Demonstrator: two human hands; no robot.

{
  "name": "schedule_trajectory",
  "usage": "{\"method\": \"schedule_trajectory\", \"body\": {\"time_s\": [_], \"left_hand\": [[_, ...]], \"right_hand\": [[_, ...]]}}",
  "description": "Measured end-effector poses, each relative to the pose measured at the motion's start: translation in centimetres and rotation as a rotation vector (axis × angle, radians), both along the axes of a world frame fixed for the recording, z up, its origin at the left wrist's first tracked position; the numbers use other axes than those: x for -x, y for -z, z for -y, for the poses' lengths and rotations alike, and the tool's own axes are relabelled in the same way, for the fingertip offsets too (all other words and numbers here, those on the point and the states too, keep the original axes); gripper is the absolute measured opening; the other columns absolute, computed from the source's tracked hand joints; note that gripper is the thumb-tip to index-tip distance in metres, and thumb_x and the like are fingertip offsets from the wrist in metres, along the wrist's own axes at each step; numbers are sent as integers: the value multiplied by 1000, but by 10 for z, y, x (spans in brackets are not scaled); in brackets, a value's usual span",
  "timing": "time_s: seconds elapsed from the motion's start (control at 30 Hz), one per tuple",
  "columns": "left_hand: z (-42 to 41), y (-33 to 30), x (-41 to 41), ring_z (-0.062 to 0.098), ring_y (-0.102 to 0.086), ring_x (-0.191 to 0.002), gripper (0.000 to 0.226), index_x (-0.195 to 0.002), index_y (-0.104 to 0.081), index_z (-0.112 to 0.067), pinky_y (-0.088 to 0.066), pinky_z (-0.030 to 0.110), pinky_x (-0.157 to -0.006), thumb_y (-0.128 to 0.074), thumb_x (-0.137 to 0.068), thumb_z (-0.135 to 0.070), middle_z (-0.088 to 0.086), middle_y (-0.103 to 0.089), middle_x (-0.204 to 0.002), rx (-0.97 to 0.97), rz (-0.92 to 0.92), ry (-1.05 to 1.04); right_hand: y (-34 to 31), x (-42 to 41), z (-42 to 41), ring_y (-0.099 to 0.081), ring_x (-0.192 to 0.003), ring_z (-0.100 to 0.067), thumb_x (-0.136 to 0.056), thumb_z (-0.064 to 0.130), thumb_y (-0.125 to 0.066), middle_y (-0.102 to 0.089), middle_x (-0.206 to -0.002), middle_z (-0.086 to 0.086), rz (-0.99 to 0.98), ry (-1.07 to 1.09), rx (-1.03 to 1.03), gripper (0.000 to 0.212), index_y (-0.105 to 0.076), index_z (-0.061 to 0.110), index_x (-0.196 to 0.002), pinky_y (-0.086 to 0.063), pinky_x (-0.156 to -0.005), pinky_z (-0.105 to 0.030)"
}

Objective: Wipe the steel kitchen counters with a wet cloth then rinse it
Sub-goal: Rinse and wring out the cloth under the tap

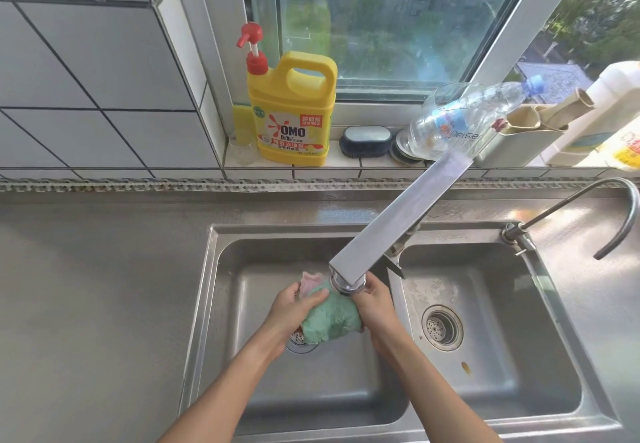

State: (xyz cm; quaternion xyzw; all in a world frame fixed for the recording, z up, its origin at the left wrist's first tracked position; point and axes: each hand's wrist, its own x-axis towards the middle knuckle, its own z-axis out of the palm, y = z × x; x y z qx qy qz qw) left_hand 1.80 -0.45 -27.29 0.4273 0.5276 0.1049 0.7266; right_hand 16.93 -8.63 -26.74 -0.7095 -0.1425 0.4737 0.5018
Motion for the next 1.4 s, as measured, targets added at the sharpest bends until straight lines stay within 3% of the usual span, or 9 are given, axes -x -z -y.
{"method": "schedule_trajectory", "body": {"time_s": [0.2,0.37,0.47,0.6,0.77,0.9,1.1,1.27,1.4], "left_hand": [[3,-7,-21,28,-78,-103,27,-110,-76,-11,-60,50,-93,-79,-93,-31,13,-81,-108,-44,0,-131],[3,-10,-45,11,-61,-40,30,-73,-63,-13,-45,17,-40,-60,-102,-20,-1,-67,-53,200,-1,-404],[2,-11,-53,14,-52,-29,47,-61,-54,-16,-40,13,-36,-49,-107,-26,-1,-55,-41,324,12,-496],[17,-18,-67,17,-66,-55,31,-72,-63,-20,-50,25,-59,-56,-101,-22,-1,-68,-62,395,94,-475],[21,-27,-74,20,-62,-63,28,-72,-61,-18,-46,25,-62,-56,-99,-18,1,-64,-70,387,50,-478],[6,-26,-67,10,-55,-38,35,-68,-50,-20,-43,15,-45,-53,-103,-15,-7,-57,-48,395,80,-542],[17,-37,-76,22,-64,-74,14,-84,-67,-17,-51,29,-66,-63,-96,-19,5,-70,-80,359,47,-450],[0,-28,-64,12,-57,-43,31,-76,-51,-17,-44,15,-43,-50,-105,-9,-3,-58,-53,381,-1,-426],[10,-28,-70,19,-61,-66,26,-77,-61,-20,-48,26,-64,-54,-102,-17,1,-65,-68,371,33,-411]], "right_hand": [[-4,0,-4,-71,-94,-16,-90,22,-74,-75,-97,3,250,87,-6,10,-70,21,-99,-58,-83,-40],[-15,46,-5,-70,-76,-30,-93,40,-63,-73,-74,-6,393,-71,56,33,-66,10,-78,-57,-67,-46],[-19,55,-6,-66,-71,-35,-91,57,-58,-68,-66,-8,605,-140,134,51,-60,10,-71,-54,-63,-45],[-33,31,-24,-65,-73,-37,-75,37,-72,-52,-57,7,657,-69,179,35,-45,21,-60,-48,-60,-37],[-40,21,-26,-63,-71,-39,-71,32,-61,-56,-61,3,585,-37,229,24,-43,22,-59,-48,-60,-39],[-40,49,-15,-64,-68,-38,-64,43,-62,-65,-62,-7,471,12,148,26,-48,22,-55,-56,-63,-45],[-34,7,-37,-51,-65,-27,-83,16,-68,-51,-59,2,511,-38,220,39,-38,20,-59,-40,-59,-35],[-38,45,-18,-47,-62,-29,-67,31,-58,-53,-59,6,461,1,155,20,-41,27,-56,-49,-60,-43],[-33,19,-29,-45,-62,-26,-71,25,-60,-48,-56,7,508,-51,163,28,-37,23,-56,-38,-57,-35]]}}
